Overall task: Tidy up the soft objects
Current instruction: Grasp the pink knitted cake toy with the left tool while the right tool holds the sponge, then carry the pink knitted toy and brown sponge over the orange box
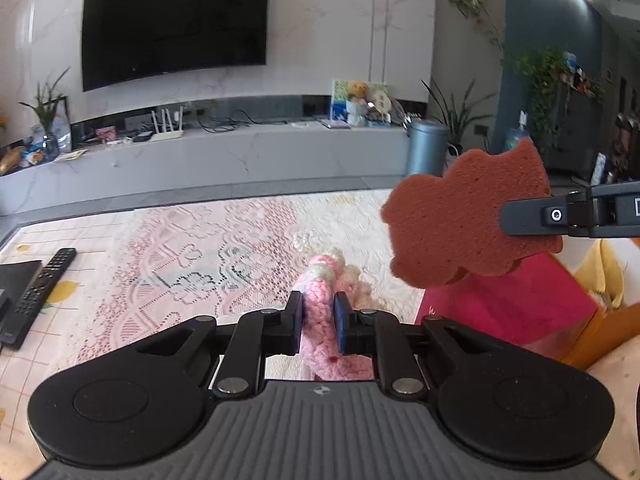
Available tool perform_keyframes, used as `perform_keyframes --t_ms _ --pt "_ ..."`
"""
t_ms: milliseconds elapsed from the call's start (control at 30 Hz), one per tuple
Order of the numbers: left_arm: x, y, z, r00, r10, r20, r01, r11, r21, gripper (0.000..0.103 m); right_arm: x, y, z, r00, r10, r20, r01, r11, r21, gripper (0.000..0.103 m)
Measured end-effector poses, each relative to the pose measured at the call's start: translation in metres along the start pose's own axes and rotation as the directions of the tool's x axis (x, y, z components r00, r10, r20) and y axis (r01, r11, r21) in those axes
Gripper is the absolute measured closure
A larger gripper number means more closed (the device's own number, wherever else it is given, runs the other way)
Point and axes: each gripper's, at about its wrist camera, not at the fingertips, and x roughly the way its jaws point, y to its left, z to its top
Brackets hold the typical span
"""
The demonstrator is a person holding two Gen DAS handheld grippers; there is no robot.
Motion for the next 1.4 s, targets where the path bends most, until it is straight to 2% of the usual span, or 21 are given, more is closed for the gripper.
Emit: perform_keyframes --t_ms 167,367,567,767,900,1067,1267,1400 --pt "-0.028 -0.011 0.012 0.999 -0.006 0.049 0.007 0.999 -0.031 0.094 -0.029 -0.014 0.005 0.999 -0.023 0.040 0.023 1.000 0.014 0.071" --pt "-0.049 -0.038 0.029 0.993 -0.039 0.115 0.038 0.999 0.008 0.094 -0.060 -0.041 0.001 0.996 -0.076 0.054 0.073 0.996 0.048 0.071" --pt "-0.059 -0.062 0.042 0.980 -0.118 0.157 0.117 0.993 0.016 0.094 -0.093 -0.068 -0.005 0.988 -0.137 0.072 0.134 0.990 0.053 0.071" --pt "-0.051 -0.107 0.055 0.963 -0.210 0.167 0.197 0.976 0.090 0.094 -0.119 -0.099 -0.008 0.976 -0.200 0.085 0.195 0.979 0.061 0.071" --pt "-0.032 -0.143 0.064 0.950 -0.276 0.143 0.256 0.956 0.146 0.094 -0.128 -0.122 -0.008 0.965 -0.248 0.079 0.243 0.967 0.069 0.071" --pt "0.006 -0.183 0.069 0.945 -0.322 0.062 0.305 0.931 0.199 0.094 -0.126 -0.161 -0.010 0.949 -0.313 0.042 0.308 0.947 0.089 0.071" --pt "0.045 -0.218 0.067 0.938 -0.346 -0.009 0.336 0.904 0.264 0.094 -0.101 -0.202 -0.006 0.932 -0.361 -0.030 0.362 0.928 0.091 0.071" --pt "0.070 -0.235 0.062 0.941 -0.336 -0.046 0.334 0.894 0.298 0.094 -0.075 -0.226 0.002 0.926 -0.369 -0.084 0.376 0.921 0.096 0.071"
